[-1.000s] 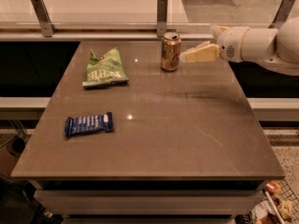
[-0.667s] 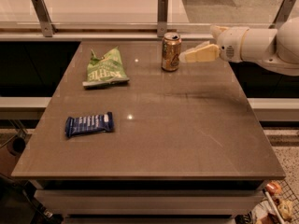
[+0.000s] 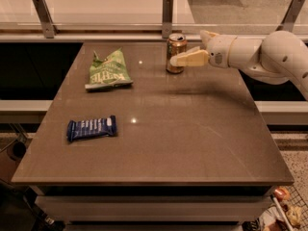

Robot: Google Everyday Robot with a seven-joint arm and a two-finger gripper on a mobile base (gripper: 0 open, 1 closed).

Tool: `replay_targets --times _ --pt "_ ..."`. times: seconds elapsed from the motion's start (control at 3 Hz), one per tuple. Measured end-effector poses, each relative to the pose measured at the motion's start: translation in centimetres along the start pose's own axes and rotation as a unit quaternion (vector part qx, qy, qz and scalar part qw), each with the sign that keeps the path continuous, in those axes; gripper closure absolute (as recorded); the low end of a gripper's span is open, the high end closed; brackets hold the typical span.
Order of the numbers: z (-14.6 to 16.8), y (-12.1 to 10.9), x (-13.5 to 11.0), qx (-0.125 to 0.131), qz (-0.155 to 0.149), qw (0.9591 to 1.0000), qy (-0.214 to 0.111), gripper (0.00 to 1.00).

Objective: Pick orange can

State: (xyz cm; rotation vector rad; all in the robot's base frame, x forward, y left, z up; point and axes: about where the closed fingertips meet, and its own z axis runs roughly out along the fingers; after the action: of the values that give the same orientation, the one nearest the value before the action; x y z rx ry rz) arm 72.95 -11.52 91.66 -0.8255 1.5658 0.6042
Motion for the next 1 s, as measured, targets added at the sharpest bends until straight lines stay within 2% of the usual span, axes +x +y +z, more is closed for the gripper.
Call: replay_targets --times 0.67,1.0 --pt "3.9 0.6 0.9 -0.029 0.012 0.9992 -0.023 0.00" --pt "5.4 0.7 1.7 -0.034 0.013 0.9990 -0.027 0.16"
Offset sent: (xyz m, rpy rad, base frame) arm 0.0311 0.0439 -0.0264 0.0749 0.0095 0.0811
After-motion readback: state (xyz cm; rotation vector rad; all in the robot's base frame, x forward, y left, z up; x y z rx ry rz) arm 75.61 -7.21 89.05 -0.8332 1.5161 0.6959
